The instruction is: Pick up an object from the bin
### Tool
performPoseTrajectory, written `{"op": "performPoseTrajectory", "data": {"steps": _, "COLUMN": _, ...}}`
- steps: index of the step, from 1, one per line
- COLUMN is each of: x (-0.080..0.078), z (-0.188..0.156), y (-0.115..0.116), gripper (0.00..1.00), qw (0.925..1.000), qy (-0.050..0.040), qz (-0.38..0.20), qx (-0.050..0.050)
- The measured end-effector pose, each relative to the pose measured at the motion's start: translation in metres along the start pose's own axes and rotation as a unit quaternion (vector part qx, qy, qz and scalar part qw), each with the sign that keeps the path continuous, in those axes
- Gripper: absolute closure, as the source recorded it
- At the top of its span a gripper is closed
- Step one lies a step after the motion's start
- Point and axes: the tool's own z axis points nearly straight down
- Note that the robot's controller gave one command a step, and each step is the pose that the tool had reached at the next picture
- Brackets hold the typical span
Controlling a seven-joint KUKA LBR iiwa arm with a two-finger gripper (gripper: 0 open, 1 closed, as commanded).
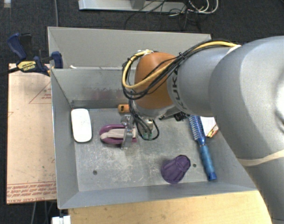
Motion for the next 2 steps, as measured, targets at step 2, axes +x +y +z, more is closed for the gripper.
{"op": "performPoseTrajectory", "data": {"steps": 2, "x": 0.002, "z": -0.018, "y": 0.0, "gripper": 1.0, "qw": 1.0, "qy": 0.0019, "qz": 0.0, "qx": 0.001}}
